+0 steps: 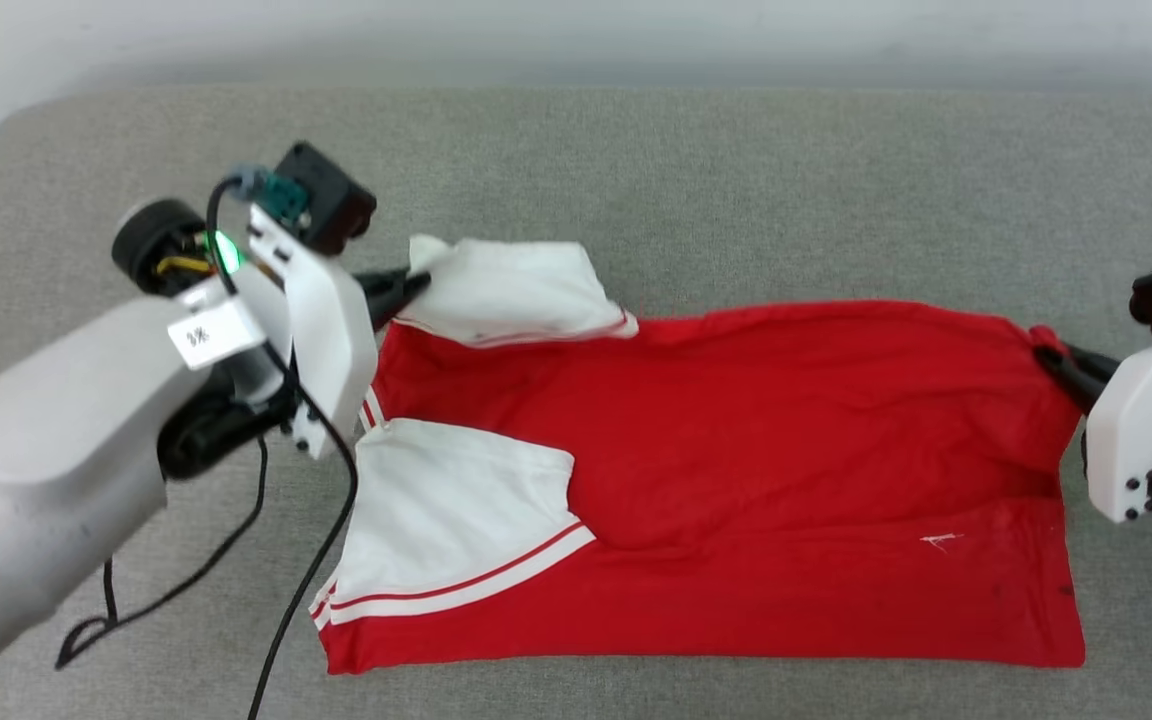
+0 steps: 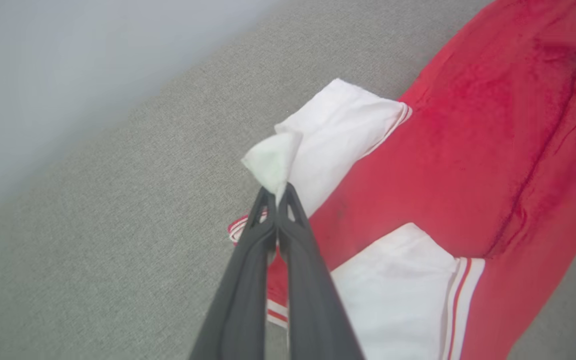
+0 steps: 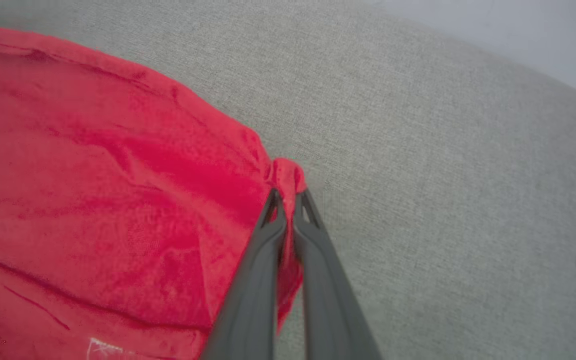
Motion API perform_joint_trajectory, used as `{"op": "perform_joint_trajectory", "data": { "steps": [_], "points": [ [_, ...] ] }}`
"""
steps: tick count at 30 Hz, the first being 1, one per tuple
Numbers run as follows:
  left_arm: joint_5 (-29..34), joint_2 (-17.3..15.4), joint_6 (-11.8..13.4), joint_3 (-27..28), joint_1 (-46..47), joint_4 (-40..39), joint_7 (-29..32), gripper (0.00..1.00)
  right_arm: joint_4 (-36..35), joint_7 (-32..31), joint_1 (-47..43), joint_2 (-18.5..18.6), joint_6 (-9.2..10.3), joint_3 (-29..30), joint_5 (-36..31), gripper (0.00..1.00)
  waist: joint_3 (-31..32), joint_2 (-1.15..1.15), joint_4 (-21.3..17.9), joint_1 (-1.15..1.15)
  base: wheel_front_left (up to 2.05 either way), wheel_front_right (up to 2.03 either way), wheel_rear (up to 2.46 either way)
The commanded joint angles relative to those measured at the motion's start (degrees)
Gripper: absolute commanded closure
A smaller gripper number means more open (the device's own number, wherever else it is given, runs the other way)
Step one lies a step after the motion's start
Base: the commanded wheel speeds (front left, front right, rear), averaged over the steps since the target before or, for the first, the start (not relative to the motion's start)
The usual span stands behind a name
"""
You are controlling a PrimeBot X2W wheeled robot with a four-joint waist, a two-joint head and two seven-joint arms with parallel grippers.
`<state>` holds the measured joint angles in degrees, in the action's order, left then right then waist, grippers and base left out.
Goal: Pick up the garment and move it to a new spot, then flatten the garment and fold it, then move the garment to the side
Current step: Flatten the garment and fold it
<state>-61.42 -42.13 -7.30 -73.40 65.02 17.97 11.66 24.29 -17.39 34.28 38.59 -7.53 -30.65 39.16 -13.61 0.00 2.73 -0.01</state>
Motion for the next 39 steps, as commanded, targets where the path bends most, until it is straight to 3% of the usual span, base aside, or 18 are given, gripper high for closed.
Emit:
{"op": "perform_joint_trajectory", "data": {
  "steps": [1, 19, 31, 32, 33, 34, 35, 39],
  "points": [
    [0.19, -0.44, 0.40, 0.02, -2.39, -1.00, -0.36, 1.00, 0.02, 0.41, -1.76, -0.50, 0.09, 0.10, -0.39, 1.00, 1.45, 0.00, 0.49, 0.01, 0.00, 0.00, 0.00],
    [-2.94, -5.45, 5.38, 0.04, -21.94, -8.66, -3.60, 1.00, -3.31, 2.61, -17.56, 0.13, 0.09, 2.76, 3.85, 1.00, 7.54, 0.00, 1.74, 0.01, 0.00, 0.00, 0.00],
    [-4.02, -1.73, 3.92, 0.06, -29.78, -1.89, -6.05, 1.00, -0.83, 2.39, -22.17, -2.16, 0.09, 3.04, 3.65, 1.00, 6.47, 0.00, 1.26, 0.01, 0.00, 0.00, 0.00],
    [-4.34, -1.47, 3.84, 0.28, -30.12, -1.43, -6.71, 1.00, -0.80, 2.79, -22.24, -2.44, 0.09, 3.19, 3.93, 0.69, 6.66, 0.00, 1.18, 0.01, 0.00, 0.00, 0.00],
    [-4.20, -1.37, 4.20, 0.63, -30.26, -1.02, -7.69, 1.00, -1.25, 2.96, -22.30, -2.50, 0.09, 2.83, 4.09, 0.15, 6.93, 0.00, 1.13, 0.01, 0.00, 0.00, 0.00],
    [-3.79, -1.42, 4.75, 0.97, -30.36, -0.81, -8.73, 0.50, -1.78, 3.25, -22.44, -2.31, 0.08, 2.52, 4.15, 0.00, 7.24, 0.00, 1.08, 0.01, 0.00, 0.00, 0.00],
    [-2.96, -1.50, 5.48, 1.18, -30.41, -0.58, -10.07, 0.00, -2.34, 3.36, -22.67, -2.15, 0.08, 2.32, 4.69, 0.00, 7.77, 0.00, 1.08, 0.01, 0.00, 0.00, 0.00],
    [-0.28, -2.02, 9.16, 2.77, -31.27, -0.73, -16.91, 0.00, -6.06, 3.70, -23.18, -0.40, 0.08, 3.20, 7.73, 0.00, 9.51, 0.00, 0.89, 0.01, 0.00, 0.00, 0.00]
  ]
}}
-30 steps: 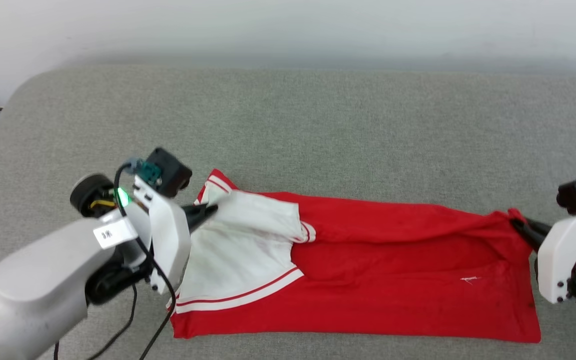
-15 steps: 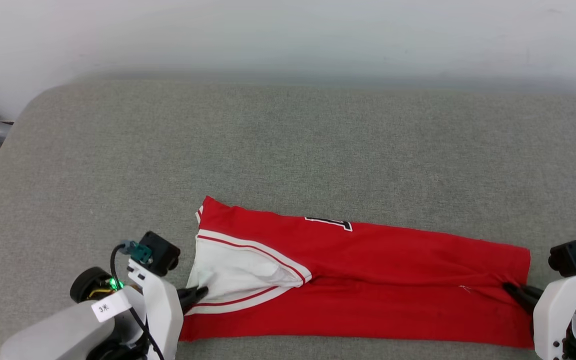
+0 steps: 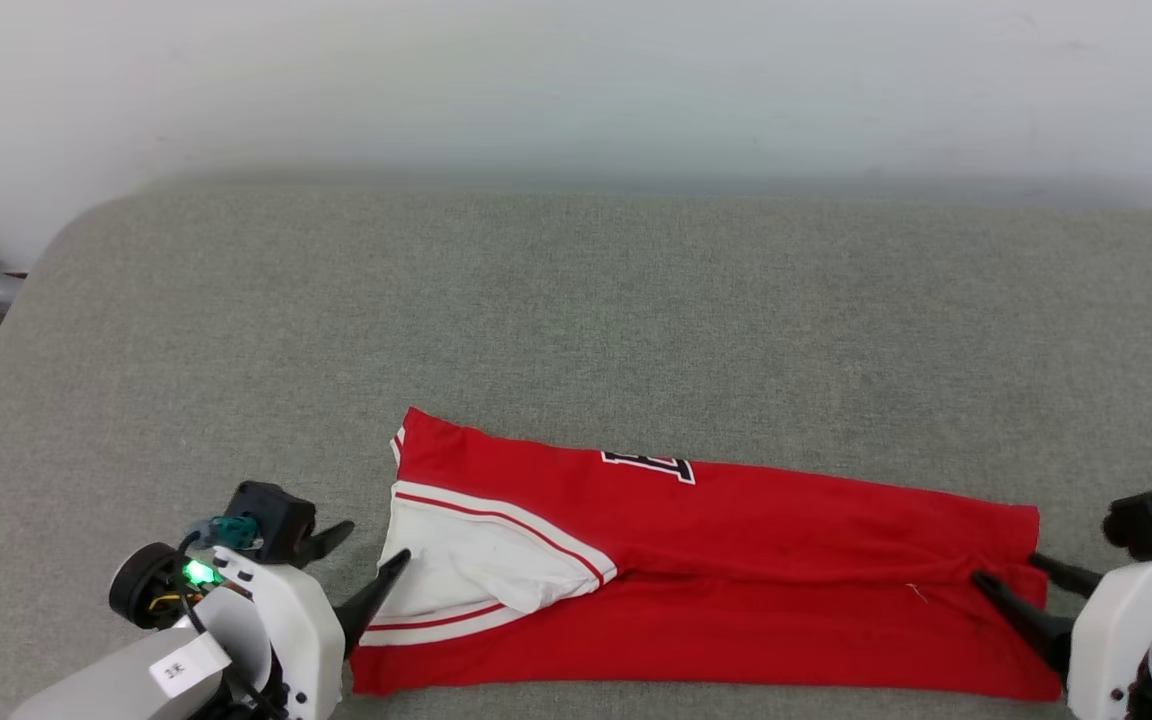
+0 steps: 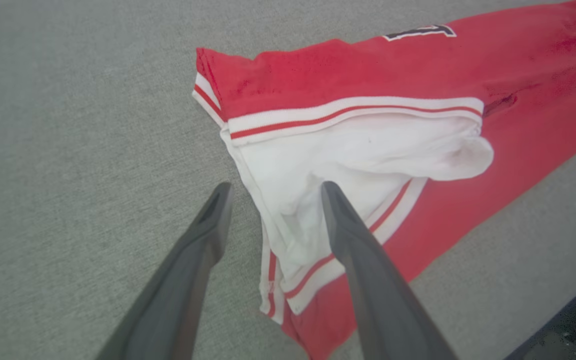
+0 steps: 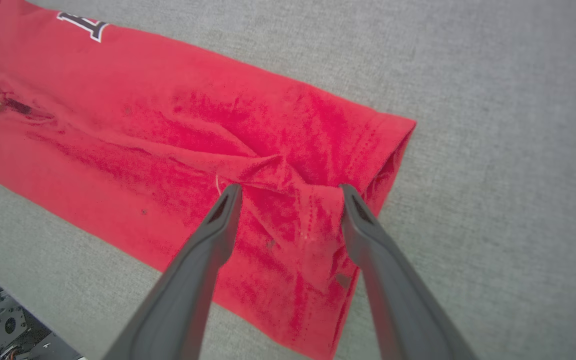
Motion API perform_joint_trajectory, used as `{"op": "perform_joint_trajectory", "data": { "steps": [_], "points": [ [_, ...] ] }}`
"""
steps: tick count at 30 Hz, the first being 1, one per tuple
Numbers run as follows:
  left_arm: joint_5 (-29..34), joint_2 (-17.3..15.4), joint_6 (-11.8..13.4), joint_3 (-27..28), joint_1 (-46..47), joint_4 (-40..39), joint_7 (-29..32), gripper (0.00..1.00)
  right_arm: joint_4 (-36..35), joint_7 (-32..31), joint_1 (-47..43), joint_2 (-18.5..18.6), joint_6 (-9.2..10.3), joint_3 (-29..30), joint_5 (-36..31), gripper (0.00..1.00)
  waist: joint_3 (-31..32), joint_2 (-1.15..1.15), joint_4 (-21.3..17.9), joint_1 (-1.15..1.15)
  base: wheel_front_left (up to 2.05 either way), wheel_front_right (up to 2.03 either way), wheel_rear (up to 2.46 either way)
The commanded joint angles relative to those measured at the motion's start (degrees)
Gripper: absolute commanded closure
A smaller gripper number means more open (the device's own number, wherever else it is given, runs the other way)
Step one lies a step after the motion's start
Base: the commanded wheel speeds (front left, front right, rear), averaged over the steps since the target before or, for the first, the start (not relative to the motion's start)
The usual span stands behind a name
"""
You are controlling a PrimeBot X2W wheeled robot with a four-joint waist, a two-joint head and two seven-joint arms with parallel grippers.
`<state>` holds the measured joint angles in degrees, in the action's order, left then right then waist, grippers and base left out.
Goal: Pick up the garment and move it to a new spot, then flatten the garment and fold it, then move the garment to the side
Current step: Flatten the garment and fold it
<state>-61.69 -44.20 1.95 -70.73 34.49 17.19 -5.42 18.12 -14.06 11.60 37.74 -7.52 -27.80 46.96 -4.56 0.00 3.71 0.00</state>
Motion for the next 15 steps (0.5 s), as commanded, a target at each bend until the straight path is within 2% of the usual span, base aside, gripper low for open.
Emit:
{"op": "perform_joint_trajectory", "data": {
  "steps": [1, 4, 8, 12, 15],
  "points": [
    [0.32, -0.01, 1.17, 0.85, -1.01, -0.21, -1.92, 0.00, -0.82, 0.49, -0.89, 1.03, 0.07, 0.85, 0.69, 0.00, 0.97, 0.00, -0.12, 0.00, 0.00, 0.00, 0.00],
    [1.81, -0.40, 5.65, 3.13, -2.31, -1.50, -7.16, 0.00, -3.76, -0.06, -1.95, 3.07, 0.06, 2.81, 3.22, 0.00, 2.25, 0.00, 0.01, 0.00, 0.00, 0.00, 0.00],
    [4.70, -0.20, 12.36, 8.24, -4.74, -4.08, -9.62, 0.00, -6.47, -2.31, -3.20, 6.27, 0.06, 6.36, 6.36, 0.00, 3.17, 0.00, 0.25, 0.00, 0.00, 0.00, 0.00],
    [11.75, 1.45, 18.05, 18.09, -9.51, -9.22, -9.83, 0.00, -6.53, -8.09, -4.23, 8.32, 0.06, 9.08, 10.68, 0.00, 3.35, 0.00, 0.68, 0.00, 0.00, 0.00, 0.00],
    [17.74, 3.45, 20.77, 25.68, -14.17, -12.50, -9.74, 0.00, -5.30, -14.52, -4.07, 8.83, 0.06, 10.61, 14.51, 0.00, 2.89, 0.00, 1.04, 0.00, 0.00, 0.00, 0.00]
  ]
}}
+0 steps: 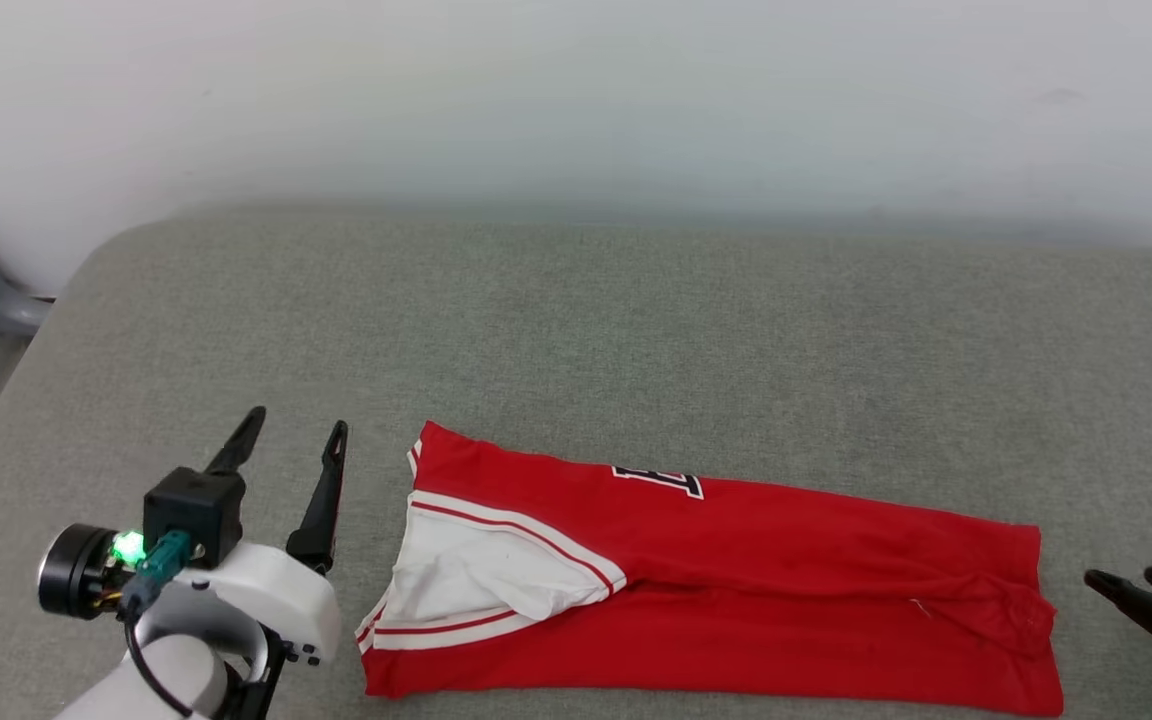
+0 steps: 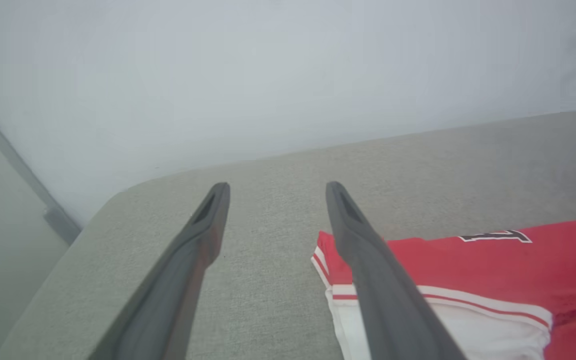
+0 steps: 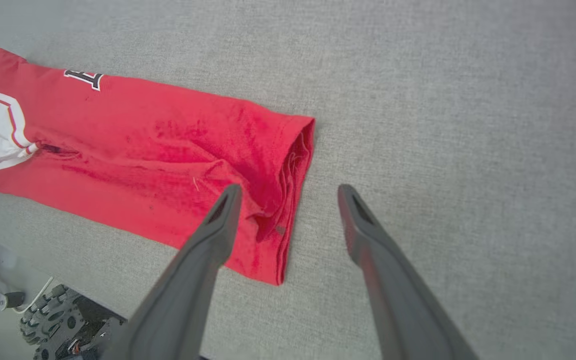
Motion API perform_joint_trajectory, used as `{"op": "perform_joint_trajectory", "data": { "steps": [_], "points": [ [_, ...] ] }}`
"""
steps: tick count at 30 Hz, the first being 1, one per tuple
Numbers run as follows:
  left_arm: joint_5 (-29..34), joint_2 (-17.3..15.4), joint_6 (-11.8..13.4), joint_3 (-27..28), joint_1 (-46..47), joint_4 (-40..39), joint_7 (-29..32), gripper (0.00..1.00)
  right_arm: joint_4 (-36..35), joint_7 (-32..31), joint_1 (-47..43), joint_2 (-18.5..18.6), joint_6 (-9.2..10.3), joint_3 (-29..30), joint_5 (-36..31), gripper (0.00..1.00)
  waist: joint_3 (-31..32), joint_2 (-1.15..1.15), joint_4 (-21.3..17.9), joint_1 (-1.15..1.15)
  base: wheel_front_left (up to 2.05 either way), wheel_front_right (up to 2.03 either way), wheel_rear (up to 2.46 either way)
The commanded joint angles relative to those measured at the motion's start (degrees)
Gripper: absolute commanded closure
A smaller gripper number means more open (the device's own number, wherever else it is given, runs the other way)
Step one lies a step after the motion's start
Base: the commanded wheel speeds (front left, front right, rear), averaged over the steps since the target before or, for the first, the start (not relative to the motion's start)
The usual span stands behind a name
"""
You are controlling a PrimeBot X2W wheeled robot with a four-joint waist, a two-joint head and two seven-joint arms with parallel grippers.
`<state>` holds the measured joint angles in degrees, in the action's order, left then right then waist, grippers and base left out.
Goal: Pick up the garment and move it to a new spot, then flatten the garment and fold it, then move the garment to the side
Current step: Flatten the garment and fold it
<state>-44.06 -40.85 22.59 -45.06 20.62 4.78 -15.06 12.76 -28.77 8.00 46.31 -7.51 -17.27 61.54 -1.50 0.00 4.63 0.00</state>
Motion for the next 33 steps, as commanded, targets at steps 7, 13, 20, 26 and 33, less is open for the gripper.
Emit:
{"op": "perform_joint_trajectory", "data": {
  "steps": [7, 13, 20, 26, 33],
  "points": [
    [12.45, 6.61, 1.09, 12.40, -8.57, -4.60, -0.12, 0.00, 4.32, -8.20, 2.36, -1.64, 0.04, 2.40, 2.78, 0.00, -2.60, 0.00, 2.40, 0.00, 0.00, 0.00, 0.00],
    [19.03, 12.18, -1.91, 18.83, -12.69, -4.80, -0.13, 0.00, 5.93, -10.02, 3.77, -4.56, 0.04, 2.72, 1.43, 0.00, -4.55, 0.00, 4.50, 0.00, 0.00, 0.00, 0.00],
    [24.87, 18.02, -5.58, 24.51, -15.88, -5.12, -0.12, 0.00, 9.32, -12.00, 2.00, -6.82, 0.04, 2.97, -0.28, 0.00, -6.34, 0.00, 6.41, 0.00, 0.00, 0.00, 0.00],
    [28.81, 22.24, -8.95, 28.52, -17.29, -3.92, -0.13, 0.00, 7.45, -12.99, 0.59, -11.41, 0.03, 1.57, 1.62, 0.00, -7.40, 0.00, 6.45, 0.00, 0.00, 0.00, 0.00],
    [32.98, 25.37, -11.43, 31.70, -18.27, -3.24, -0.13, 0.00, 5.06, -11.83, 0.25, -12.77, 0.04, 0.07, 1.25, 0.00, -7.63, 0.00, 5.92, 0.00, 0.00, 0.00, 0.00]
  ]
}}
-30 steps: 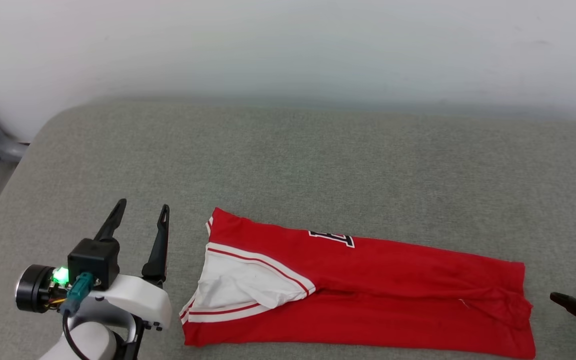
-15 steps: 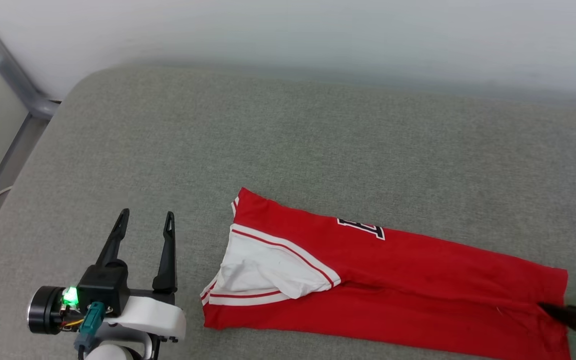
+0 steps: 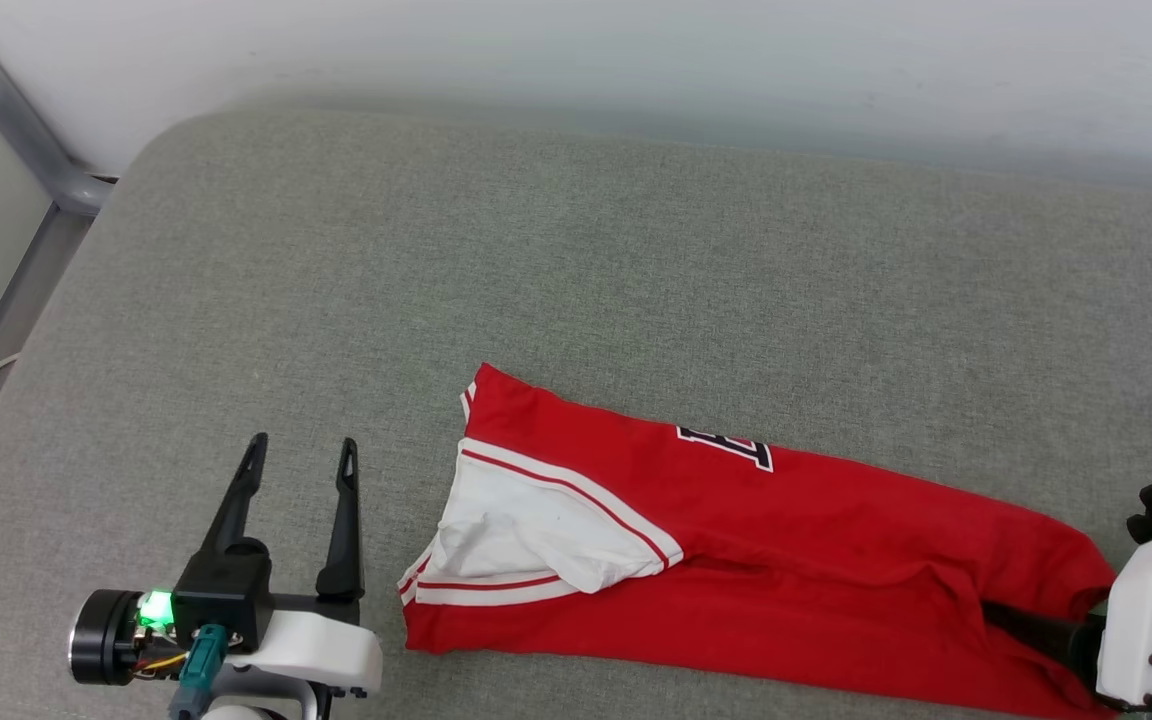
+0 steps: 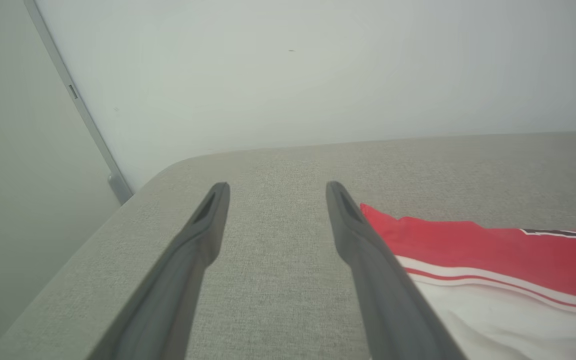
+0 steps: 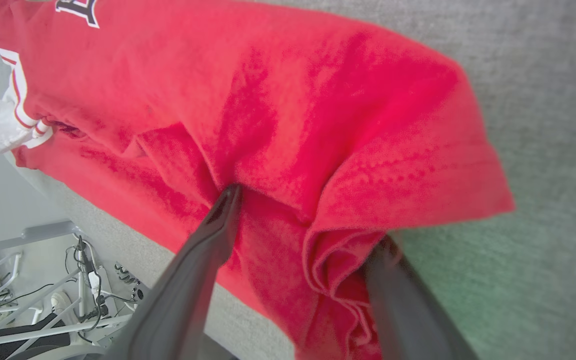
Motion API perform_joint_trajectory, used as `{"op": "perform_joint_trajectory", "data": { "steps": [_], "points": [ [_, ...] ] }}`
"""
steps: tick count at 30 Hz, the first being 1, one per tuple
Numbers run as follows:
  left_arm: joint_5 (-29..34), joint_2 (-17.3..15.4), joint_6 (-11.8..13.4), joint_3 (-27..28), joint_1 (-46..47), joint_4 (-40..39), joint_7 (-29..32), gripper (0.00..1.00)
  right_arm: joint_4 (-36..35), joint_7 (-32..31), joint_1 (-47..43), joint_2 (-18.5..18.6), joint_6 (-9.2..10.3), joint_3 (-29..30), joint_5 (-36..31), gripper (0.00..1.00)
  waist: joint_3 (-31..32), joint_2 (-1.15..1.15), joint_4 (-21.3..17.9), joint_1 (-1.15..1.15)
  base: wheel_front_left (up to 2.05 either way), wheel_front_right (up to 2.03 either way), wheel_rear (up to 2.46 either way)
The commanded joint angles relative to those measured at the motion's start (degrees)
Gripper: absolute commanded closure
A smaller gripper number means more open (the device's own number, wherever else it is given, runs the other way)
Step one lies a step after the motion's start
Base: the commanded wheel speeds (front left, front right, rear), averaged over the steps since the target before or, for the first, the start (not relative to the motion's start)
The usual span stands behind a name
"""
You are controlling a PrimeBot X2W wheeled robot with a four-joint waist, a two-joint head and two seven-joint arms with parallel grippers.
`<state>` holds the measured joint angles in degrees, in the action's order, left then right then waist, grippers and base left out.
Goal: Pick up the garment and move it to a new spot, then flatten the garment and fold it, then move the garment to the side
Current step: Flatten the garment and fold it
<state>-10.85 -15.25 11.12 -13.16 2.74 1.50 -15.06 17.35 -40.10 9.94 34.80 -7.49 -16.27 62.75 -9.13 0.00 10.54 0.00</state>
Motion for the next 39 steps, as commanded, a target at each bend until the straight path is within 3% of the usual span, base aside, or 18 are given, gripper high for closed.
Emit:
{"op": "perform_joint_trajectory", "data": {
  "steps": [1, 4, 5, 6, 19, 31, 39],
  "points": [
    [0.49, 0.30, -0.04, 0.43, -0.42, -0.09, -0.13, 0.00, 0.44, 0.10, -1.64, -1.12, 0.01, -1.06, -0.53, 0.00, -0.01, 0.00, -0.03, 0.00, 0.00, 0.00, 0.00],
    [2.52, 1.61, -0.85, 1.69, -1.38, -0.37, -0.13, 0.00, 1.12, 2.07, -1.44, 0.05, 0.03, -1.82, -2.99, 0.00, 0.01, 0.00, -0.04, 0.00, 0.00, 0.00, 0.00],
    [3.11, 1.93, -1.01, 2.11, -1.52, -0.49, -0.13, 0.00, 1.28, 3.06, -1.38, 0.67, 0.06, -2.31, -4.25, 0.60, 0.05, 0.00, -0.04, 0.00, 0.00, 0.00, 0.00],
    [3.74, 2.20, -1.29, 2.36, -1.67, -0.38, -0.13, 0.00, 1.66, 4.35, -1.28, 1.02, 0.07, -2.45, -5.10, 1.00, 0.10, 0.00, -0.05, 0.00, 0.00, 0.00, 0.00],
    [7.79, 4.46, -3.45, 5.65, -4.98, -1.07, -0.14, 0.00, 5.85, 12.40, -0.29, 4.21, 0.07, -3.57, -4.84, 1.00, 3.02, 0.00, -1.13, 0.00, 0.00, 0.00, 0.00],
    [9.82, 4.88, -3.83, 6.13, -8.38, -1.84, -0.13, 0.00, 11.59, 15.37, -2.22, 11.38, 0.06, -1.45, -6.43, 1.00, 6.94, 0.00, -1.74, 0.00, 0.00, 0.00, 0.00],
    [10.55, 4.37, -4.08, 5.62, -10.63, -2.57, -0.14, 0.00, 3.56, 13.72, -4.42, 10.98, 0.03, 0.65, -4.51, 1.00, 8.75, 0.00, -2.31, 0.00, 0.00, 0.00, 0.00]
  ]
}}
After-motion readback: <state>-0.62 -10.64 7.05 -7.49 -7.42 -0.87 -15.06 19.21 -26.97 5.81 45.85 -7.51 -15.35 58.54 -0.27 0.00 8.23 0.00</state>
